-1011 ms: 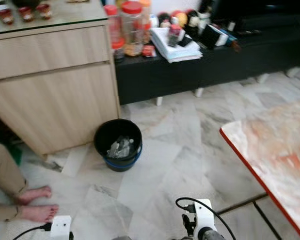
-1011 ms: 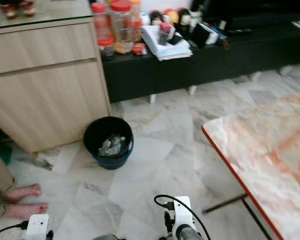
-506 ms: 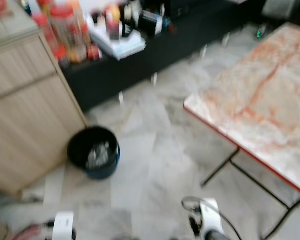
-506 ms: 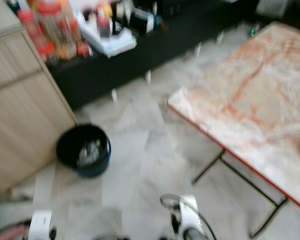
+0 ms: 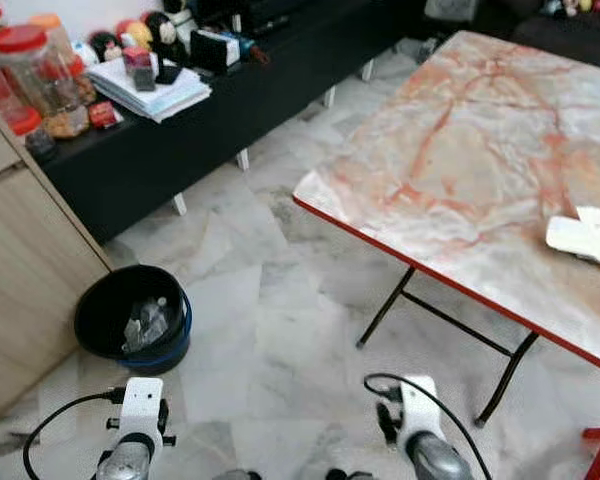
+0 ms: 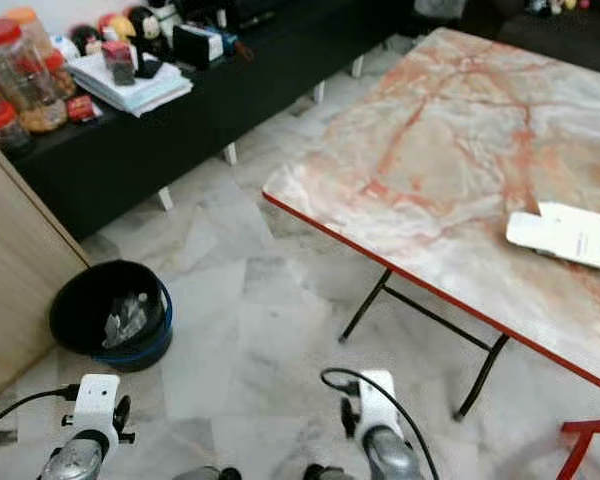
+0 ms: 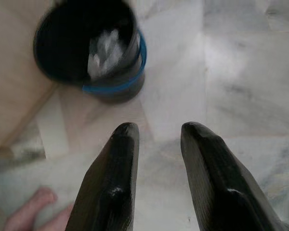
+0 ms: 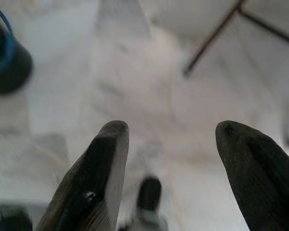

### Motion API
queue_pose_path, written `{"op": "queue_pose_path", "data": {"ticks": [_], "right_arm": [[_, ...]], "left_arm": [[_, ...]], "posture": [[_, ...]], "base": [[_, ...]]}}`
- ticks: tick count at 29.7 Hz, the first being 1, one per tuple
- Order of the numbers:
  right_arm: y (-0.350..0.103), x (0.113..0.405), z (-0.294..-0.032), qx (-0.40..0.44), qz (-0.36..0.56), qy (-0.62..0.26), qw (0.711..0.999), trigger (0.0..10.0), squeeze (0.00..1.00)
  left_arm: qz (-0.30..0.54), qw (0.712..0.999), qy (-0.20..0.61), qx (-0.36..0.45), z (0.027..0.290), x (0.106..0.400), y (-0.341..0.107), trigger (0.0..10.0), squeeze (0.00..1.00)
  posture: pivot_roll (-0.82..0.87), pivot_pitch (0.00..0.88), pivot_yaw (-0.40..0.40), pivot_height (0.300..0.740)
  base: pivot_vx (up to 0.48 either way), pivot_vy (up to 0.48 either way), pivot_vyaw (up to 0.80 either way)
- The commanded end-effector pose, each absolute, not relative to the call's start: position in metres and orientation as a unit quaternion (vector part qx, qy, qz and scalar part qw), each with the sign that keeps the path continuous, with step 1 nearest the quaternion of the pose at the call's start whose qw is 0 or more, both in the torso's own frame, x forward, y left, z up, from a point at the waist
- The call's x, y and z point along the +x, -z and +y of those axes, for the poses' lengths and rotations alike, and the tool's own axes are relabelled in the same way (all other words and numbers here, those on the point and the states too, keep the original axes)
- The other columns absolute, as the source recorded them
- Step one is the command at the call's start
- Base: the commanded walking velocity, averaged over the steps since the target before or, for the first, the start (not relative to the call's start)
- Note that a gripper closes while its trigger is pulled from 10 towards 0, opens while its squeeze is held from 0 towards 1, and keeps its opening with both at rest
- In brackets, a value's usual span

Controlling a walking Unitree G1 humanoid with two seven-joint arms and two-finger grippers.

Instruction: Picking trash to rubbish bin

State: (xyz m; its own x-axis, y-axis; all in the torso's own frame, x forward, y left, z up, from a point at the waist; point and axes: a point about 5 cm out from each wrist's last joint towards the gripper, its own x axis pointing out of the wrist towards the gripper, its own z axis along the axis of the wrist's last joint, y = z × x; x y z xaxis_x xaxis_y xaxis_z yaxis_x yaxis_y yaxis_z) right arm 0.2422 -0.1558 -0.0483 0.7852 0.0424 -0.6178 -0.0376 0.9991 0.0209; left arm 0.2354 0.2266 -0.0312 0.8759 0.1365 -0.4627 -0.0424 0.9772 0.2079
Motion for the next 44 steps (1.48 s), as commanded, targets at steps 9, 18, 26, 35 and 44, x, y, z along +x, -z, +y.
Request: {"op": "queue_pose_path", "data": {"ticks": [9,18,26,35,44], "right_arm": [[-0.013,0.3,-0.158,0.024,0.147,-0.023,0.989,10.0,0.0],[-0.077,0.336,-0.135,0.043,-0.019,-0.093,0.995,10.0,0.0],[-0.106,0.345,-0.118,0.062,-0.085,-0.131,0.986,10.0,0.0],[-0.126,0.357,-0.131,0.07,-0.113,-0.096,0.986,10.0,0.0],[-0.129,0.357,-0.136,0.067,-0.116,-0.088,0.987,10.0,0.0]], "left_arm": [[0.049,0.991,-0.016,0.121,0.202,0.291,-0.034,10.0,0.0],[-0.079,0.991,-0.019,0.104,0.179,0.3,-0.081,10.0,0.0],[-0.118,0.987,-0.021,0.109,0.173,0.301,-0.102,10.0,0.0],[-0.139,0.985,-0.025,0.102,0.167,0.315,-0.125,10.0,0.0],[-0.135,0.986,-0.023,0.097,0.165,0.316,-0.128,10.0,0.0]], "posture": [[0.1,0.194,0.003,0.74],[0.1,0.179,0.005,0.74],[0.11,0.165,0.011,0.74],[0.1,0.173,0.005,0.74],[0.11,0.189,0.004,0.74]], "base": [[0.0,0.0,0.0],[0.0,0.0,0.0],[0.0,0.0,0.0],[0.0,0.0,0.0],[0.0,0.0,-0.53]]}}
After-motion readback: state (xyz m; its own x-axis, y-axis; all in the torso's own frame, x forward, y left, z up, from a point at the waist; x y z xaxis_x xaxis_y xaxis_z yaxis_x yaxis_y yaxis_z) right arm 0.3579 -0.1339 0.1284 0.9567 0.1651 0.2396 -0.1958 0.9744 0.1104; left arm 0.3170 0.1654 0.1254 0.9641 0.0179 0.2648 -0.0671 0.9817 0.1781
